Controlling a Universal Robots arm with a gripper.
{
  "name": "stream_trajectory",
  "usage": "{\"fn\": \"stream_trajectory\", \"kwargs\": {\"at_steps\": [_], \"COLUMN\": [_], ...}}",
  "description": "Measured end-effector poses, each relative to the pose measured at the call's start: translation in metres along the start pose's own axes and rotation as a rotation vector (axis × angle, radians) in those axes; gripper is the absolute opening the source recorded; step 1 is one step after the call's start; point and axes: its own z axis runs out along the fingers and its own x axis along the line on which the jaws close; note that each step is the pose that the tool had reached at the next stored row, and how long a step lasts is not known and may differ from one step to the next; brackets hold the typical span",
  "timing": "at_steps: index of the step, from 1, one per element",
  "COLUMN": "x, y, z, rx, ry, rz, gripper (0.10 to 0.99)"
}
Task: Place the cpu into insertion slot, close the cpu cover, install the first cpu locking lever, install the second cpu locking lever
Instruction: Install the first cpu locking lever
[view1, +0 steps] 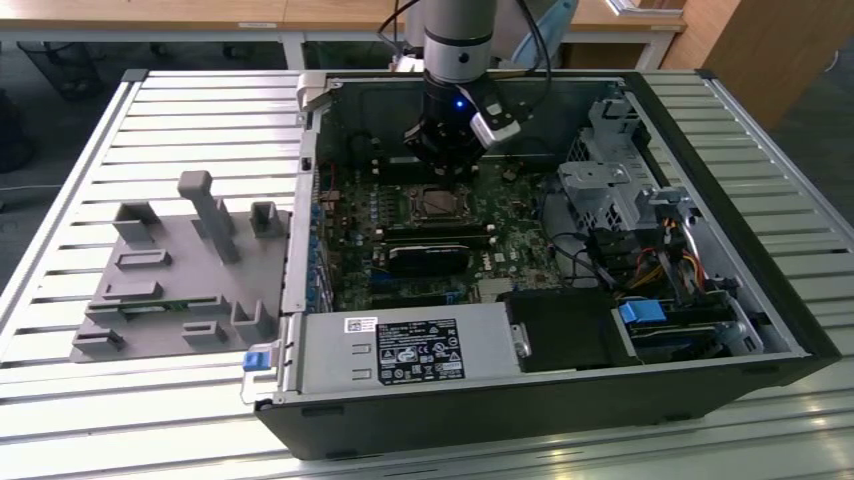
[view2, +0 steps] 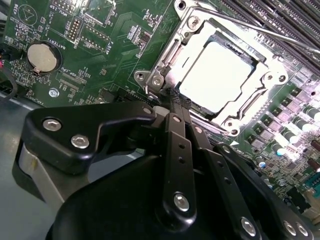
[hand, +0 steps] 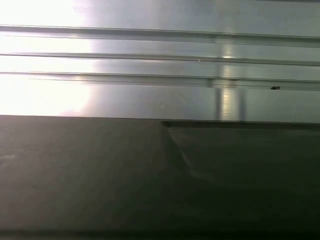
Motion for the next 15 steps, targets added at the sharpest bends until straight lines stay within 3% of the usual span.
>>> {"fn": "stream_trajectory", "kwargs": {"at_steps": [7, 15], "x": [-0.0001, -0.0004], "y": [0.0017, 0.0019], "z": [0.0002, -0.0003], "rx": [-0.004, -0.029], "ry": [-0.0001, 0.0000], "rz": [0.000, 0.001], "gripper": [0.106, 0.106]}}
